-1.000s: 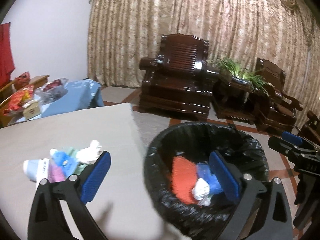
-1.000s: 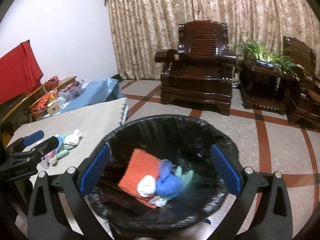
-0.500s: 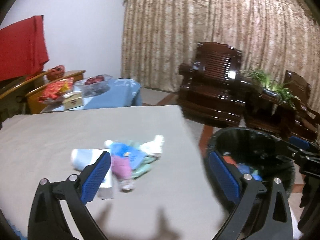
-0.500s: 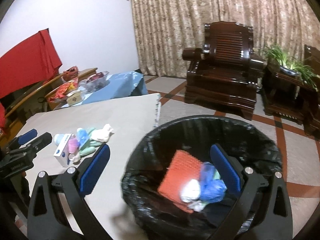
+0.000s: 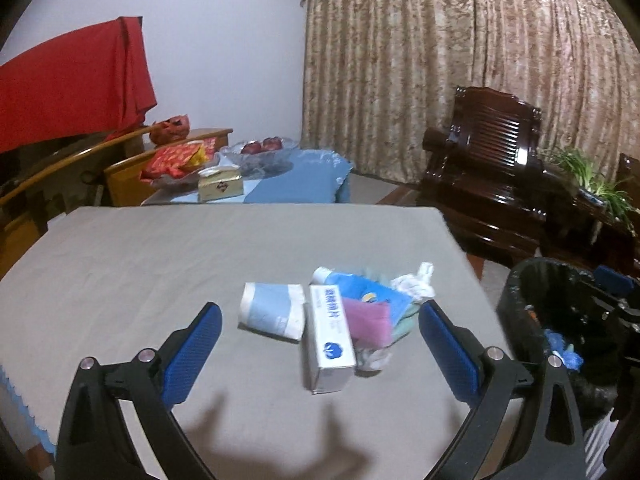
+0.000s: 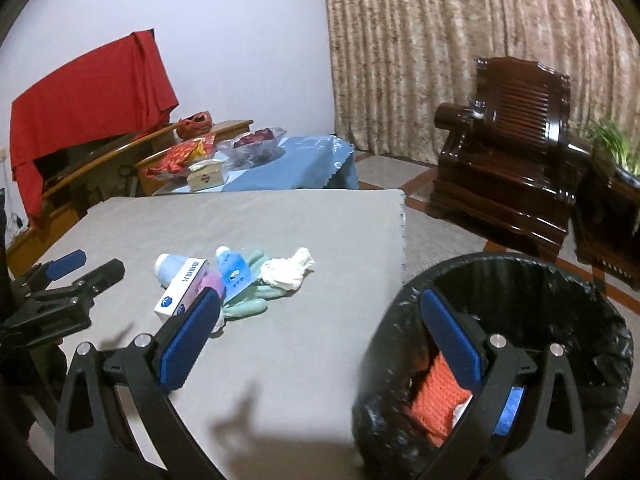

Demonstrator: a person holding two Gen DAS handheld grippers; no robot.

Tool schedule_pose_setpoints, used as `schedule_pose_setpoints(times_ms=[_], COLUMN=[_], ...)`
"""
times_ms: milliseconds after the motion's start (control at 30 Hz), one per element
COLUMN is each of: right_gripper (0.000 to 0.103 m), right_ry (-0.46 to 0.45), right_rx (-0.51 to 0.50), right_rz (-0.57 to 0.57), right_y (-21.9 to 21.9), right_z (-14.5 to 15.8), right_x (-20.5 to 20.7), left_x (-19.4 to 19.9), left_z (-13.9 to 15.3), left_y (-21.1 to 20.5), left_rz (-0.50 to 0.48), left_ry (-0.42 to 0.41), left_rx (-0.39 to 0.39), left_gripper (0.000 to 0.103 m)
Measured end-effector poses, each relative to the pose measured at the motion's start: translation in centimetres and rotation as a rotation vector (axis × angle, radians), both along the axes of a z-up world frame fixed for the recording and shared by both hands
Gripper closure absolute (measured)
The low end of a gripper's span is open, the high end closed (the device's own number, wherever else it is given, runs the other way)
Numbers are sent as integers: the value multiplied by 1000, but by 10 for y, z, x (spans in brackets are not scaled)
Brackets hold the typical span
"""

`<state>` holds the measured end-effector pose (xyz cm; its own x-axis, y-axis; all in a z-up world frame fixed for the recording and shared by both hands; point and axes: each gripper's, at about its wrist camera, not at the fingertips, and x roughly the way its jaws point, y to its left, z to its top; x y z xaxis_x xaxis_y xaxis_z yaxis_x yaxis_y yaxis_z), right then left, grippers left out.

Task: Collect trash
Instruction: 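Move both tools back over the table toward the remaining trash, then grasp the white alcohol pads box with the left tool while the right grasps the pink sponge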

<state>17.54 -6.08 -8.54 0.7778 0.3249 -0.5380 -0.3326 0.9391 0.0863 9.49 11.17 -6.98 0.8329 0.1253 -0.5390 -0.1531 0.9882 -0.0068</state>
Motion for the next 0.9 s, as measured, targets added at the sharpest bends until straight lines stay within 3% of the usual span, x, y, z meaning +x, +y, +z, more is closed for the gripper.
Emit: schedule_pose_setpoints(times_ms=[467, 767, 900], right_gripper=[5, 5, 5], right_ry=[8, 37, 46], right_rx=[-9, -19, -24], right_rz=[5, 12, 20], right_y=[19, 29, 35], right_z=[-18, -31, -35], right_x=[36, 54, 59], left_x=[35, 65, 69], left_z=[-52, -86, -95], left_y=[13, 14, 16], left_rz=[33, 20, 6], left_ry=[93, 172, 197], left_rx=[1, -15, -39], left_gripper=[11, 28, 46])
